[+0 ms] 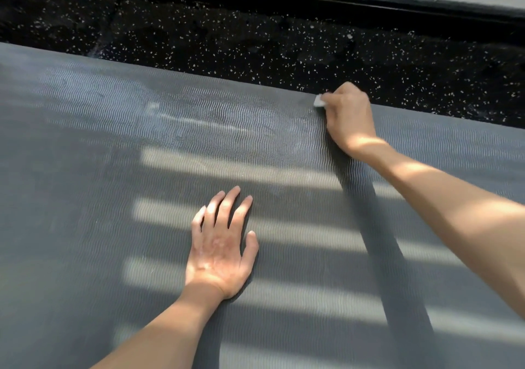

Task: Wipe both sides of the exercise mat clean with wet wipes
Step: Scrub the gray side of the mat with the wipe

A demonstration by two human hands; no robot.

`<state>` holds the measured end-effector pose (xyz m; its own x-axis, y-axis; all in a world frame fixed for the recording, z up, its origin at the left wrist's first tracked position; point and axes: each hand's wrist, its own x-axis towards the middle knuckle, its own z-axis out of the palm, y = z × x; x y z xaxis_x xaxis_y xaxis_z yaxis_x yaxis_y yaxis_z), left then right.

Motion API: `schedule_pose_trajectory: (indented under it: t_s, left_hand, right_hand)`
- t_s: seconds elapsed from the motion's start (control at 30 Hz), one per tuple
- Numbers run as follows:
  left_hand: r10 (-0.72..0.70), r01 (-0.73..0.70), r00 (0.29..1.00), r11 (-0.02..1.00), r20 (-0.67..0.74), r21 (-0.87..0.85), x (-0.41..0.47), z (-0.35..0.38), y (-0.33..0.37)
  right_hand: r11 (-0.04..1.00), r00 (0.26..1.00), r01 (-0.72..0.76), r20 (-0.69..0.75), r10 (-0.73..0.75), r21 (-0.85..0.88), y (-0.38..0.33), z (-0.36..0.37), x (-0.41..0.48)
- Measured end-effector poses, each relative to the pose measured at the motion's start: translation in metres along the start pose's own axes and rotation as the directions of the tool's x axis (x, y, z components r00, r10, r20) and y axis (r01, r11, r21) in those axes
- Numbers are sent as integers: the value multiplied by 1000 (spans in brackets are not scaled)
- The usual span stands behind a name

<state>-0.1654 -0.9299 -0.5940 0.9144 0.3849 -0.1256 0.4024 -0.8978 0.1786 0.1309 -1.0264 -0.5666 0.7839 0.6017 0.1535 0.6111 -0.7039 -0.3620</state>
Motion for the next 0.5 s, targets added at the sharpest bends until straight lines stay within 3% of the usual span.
schedule_pose_trajectory:
  t_s: [0.1, 0.3, 0.5]
  left_hand:
    - [3, -3, 1000, 1000, -2, -4, 0, 0, 0]
    - [8, -8, 1000, 1000, -7, -18, 0, -3, 0]
    - [16, -16, 1000, 1000, -21, -23, 1, -2, 0]
  right_hand:
    - [987, 984, 157, 80, -159, 31, -4, -2, -19]
    - [997, 999, 38, -8, -39, -68, 9, 0, 9]
    - [991, 991, 132, 0, -132, -34, 6, -4, -39]
